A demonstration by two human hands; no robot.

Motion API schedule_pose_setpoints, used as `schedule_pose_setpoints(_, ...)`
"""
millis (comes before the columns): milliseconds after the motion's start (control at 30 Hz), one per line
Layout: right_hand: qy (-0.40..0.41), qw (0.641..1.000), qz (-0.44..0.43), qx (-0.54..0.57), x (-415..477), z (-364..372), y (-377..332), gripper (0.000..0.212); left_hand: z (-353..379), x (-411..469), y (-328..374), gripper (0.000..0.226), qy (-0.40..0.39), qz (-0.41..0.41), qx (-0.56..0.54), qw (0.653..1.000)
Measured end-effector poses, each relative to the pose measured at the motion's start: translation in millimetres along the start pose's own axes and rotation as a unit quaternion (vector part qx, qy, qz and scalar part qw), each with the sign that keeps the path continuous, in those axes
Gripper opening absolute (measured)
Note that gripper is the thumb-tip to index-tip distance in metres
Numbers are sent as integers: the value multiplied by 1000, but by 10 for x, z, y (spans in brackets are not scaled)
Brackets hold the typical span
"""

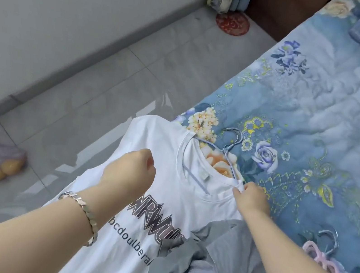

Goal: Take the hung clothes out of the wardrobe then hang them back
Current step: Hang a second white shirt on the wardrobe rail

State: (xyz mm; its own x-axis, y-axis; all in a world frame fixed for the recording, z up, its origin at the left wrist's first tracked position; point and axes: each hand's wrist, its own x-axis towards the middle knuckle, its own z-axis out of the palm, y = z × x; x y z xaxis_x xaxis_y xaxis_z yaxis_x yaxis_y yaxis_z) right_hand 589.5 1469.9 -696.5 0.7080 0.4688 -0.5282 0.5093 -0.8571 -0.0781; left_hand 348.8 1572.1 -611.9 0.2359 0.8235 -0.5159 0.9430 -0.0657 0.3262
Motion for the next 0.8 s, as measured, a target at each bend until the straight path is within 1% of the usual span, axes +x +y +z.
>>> schedule_pose_setpoints(133, 30, 998, 52, 5, 188, 252, 28, 35, 262, 229, -154, 23, -17, -17, -15, 1000)
schedule_pose_setpoints(200, 49, 997, 55, 9, 228, 264, 53, 31, 353, 234, -220, 23, -34, -24, -26, 999)
schedule_pose_setpoints(300, 60, 997, -5, -41, 215, 241, 91, 25, 437, 178, -303, 22, -43, -27, -21, 998)
schedule_pose_setpoints(367, 55, 995, -47, -74, 170, 200, 106, 25, 445, 133, -341, 21, -48, -36, -26, 998)
schedule_pose_setpoints(467, 49, 992, -99, -61, 113, 103, 158, 25, 411, 69, -374, 19, -56, -38, -30, 997)
schedule_pose_setpoints(533, 43, 985, -151, -65, 74, 41, 207, 18, 363, 31, -398, 20, -54, -37, -23, 998)
schedule_pose_setpoints(567, 41, 984, -163, -59, 52, 18, 225, 15, 342, 15, -414, 21, -51, -39, -22, 998)
schedule_pose_setpoints(633, 36, 987, -156, -3, 21, -9, 248, 15, 313, -16, -445, 22, -46, -41, -23, 998)
schedule_pose_setpoints(733, 57, 980, -145, 124, -45, -2, 237, 17, 288, -81, -507, 20, -44, -42, -40, 997)
schedule_pose_setpoints(800, 61, 970, -154, 175, -110, 20, 232, 8, 284, -129, -555, 19, -46, -40, -51, 997)
